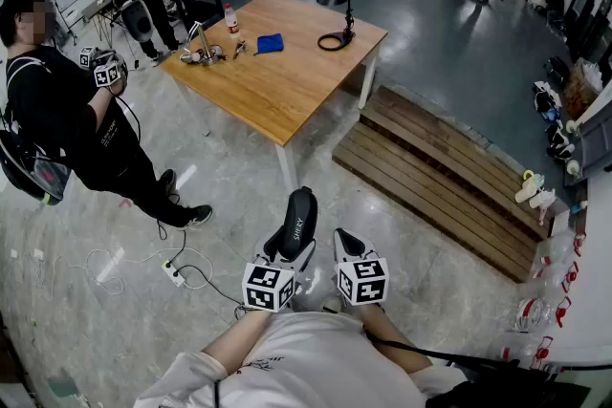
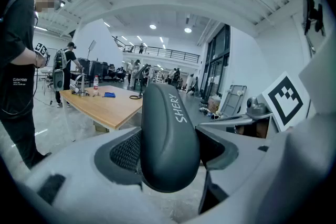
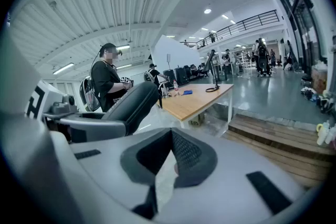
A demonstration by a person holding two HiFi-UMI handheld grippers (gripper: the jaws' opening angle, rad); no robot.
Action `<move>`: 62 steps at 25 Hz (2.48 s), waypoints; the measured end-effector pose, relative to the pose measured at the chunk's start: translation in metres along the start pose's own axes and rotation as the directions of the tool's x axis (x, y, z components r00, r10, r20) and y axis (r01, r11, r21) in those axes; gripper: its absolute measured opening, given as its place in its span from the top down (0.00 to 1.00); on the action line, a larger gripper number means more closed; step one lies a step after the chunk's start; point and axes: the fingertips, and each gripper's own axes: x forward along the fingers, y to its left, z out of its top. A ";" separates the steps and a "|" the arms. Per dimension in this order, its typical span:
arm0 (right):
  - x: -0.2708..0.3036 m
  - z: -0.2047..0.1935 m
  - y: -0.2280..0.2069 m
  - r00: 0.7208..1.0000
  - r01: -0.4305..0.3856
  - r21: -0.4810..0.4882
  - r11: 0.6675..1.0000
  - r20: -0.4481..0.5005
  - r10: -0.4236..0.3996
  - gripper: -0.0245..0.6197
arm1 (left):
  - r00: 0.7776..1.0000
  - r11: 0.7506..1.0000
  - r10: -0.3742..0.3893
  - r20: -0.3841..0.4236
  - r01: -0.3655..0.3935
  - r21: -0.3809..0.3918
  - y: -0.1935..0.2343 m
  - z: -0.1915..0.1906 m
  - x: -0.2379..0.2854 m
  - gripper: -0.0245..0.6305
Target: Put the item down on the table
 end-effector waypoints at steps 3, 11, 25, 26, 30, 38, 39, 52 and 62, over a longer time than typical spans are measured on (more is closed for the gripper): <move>-0.006 0.001 -0.014 1.000 -0.009 -0.005 1.000 0.008 0.009 0.96 | 1.000 1.000 0.012 0.015 -0.012 0.002 -0.012 0.004 0.009 0.46; 0.002 0.004 -0.045 1.000 -0.018 0.007 1.000 0.000 0.018 0.95 | 0.999 1.000 0.026 0.019 -0.026 0.000 -0.021 0.014 0.039 0.46; 0.135 0.069 -0.105 0.999 0.027 0.003 1.000 -0.019 -0.027 0.95 | 1.000 1.000 -0.009 0.012 0.009 -0.027 0.078 0.061 0.167 0.46; 0.150 0.079 -0.109 0.999 0.034 0.004 0.999 -0.017 -0.034 0.96 | 1.000 1.000 -0.016 0.010 0.016 -0.023 0.089 0.069 0.179 0.46; 0.203 0.124 -0.126 0.998 0.055 0.010 0.998 0.002 -0.055 0.95 | 0.999 0.999 -0.038 0.004 0.038 0.001 0.130 0.104 0.221 0.46; 0.277 0.178 -0.129 0.998 0.063 0.004 0.998 0.024 -0.063 0.95 | 0.999 0.999 -0.032 0.007 0.032 0.020 0.196 0.148 0.262 0.46; 0.281 0.181 -0.130 0.998 0.060 0.002 0.998 0.021 -0.060 0.95 | 1.000 0.999 -0.031 0.004 0.031 0.017 0.199 0.149 0.265 0.46; 0.306 0.205 -0.165 1.000 0.006 -0.048 0.999 -0.012 -0.007 0.95 | 1.000 1.000 -0.007 -0.009 0.007 -0.019 0.190 0.161 0.310 0.46; 0.378 0.215 -0.203 0.998 -0.009 -0.097 0.995 -0.056 0.004 0.95 | 0.996 0.997 0.073 -0.044 -0.075 -0.032 0.235 0.152 0.365 0.46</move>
